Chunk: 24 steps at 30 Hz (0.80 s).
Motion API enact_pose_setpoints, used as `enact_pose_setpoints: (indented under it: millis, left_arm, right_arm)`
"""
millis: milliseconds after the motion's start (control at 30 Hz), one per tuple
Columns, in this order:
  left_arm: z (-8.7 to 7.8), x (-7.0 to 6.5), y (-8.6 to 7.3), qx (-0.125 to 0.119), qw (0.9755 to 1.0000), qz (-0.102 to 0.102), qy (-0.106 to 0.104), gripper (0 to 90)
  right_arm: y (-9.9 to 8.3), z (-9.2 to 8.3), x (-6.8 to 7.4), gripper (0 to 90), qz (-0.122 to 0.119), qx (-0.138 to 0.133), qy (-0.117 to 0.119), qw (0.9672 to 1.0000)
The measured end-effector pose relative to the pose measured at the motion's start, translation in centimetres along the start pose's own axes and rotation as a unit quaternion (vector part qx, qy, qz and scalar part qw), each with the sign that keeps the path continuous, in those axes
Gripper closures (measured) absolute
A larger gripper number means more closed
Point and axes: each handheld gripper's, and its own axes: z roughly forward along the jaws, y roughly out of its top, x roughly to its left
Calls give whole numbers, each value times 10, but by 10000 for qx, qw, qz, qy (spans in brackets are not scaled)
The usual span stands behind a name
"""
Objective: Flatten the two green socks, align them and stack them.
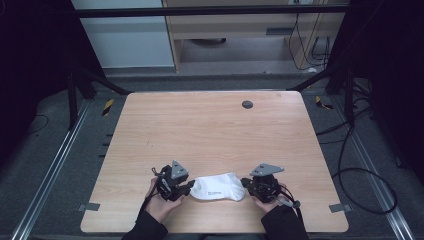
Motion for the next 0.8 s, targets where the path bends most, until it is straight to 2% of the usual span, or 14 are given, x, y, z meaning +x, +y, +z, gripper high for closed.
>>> enact_pose_setpoints:
  millis: [33,100,233,333,400,433,533,567,667,800]
  left_arm:
    - [-6,5,0,-222,9997,-72,39,602]
    - [-12,10,-1,-426,9989,-162,112,554]
    - [-21,21,-5,-655,9974,-258,136,455]
    - [-24,31,-13,-756,9965,-305,197,392]
    - [-25,33,-15,-790,9961,-344,207,368]
    - [-26,40,-20,-801,9957,-372,266,357]
    - [-29,46,-23,-837,9950,-417,339,341]
    - [-31,54,-25,-919,9936,-498,423,338]
    - [-34,64,-30,-951,9926,-559,515,333]
    - [-35,73,-35,-987,9913,-620,612,333]
  right_arm:
    - [0,-2,-3,805,4,-98,-82,9999]
    - [0,-6,-8,745,78,-300,-230,9993]
    - [-2,-15,-25,590,248,-648,-603,9958]
    - [-6,-21,-40,486,410,-791,-835,9925]
    - [-7,-23,-45,452,471,-817,-893,9915]
    - [-9,-26,-54,392,578,-825,-964,9902]
    - [-12,-28,-61,363,636,-868,-1057,9886]
    - [-15,-31,-69,324,719,-844,-1101,9877]
    - [-19,-34,-77,308,816,-840,-1218,9856]
    - [-22,-36,-84,275,783,-844,-1328,9844]
